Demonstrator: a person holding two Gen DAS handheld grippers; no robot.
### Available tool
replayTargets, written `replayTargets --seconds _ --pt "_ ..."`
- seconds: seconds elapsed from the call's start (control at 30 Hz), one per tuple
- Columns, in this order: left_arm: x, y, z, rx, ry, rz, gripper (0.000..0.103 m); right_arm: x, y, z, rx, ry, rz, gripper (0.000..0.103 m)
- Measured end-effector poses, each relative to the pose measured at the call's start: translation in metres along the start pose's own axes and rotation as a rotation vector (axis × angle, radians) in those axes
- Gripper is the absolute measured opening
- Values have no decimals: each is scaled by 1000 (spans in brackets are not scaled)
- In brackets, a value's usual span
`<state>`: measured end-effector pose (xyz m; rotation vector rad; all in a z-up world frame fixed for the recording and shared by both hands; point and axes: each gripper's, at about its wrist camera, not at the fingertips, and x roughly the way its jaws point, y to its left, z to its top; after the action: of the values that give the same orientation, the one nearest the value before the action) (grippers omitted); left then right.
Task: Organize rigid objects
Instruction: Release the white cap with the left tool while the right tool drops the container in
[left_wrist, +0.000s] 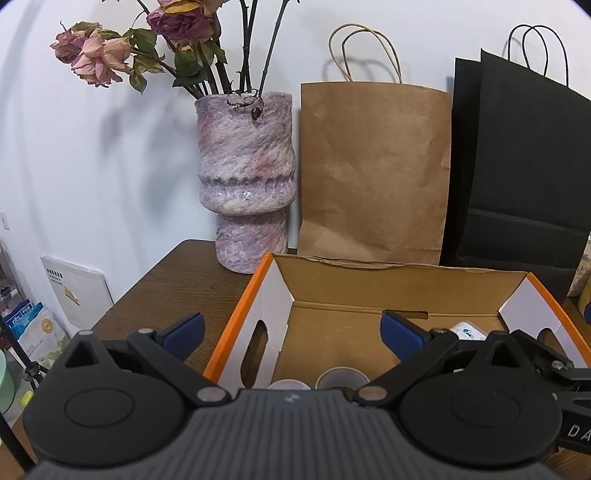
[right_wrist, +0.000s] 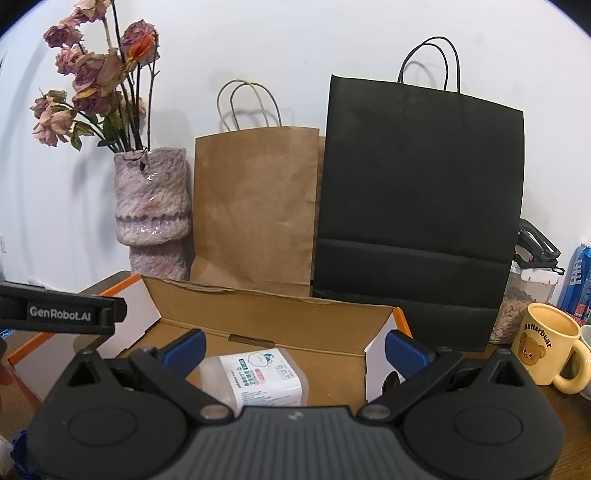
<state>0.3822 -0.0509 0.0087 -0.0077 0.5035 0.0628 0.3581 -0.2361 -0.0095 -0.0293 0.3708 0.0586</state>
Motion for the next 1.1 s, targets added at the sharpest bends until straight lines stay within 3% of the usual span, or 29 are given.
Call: replayTargets --seconds 0.5,1.1 --pt "-12 -2 -4 18 4 -17 103 -12 -3 -2 10 -16 6 103" --pt "-59 14 -19 16 -42 -42 103 -69 -4 -13 17 -55 32 103"
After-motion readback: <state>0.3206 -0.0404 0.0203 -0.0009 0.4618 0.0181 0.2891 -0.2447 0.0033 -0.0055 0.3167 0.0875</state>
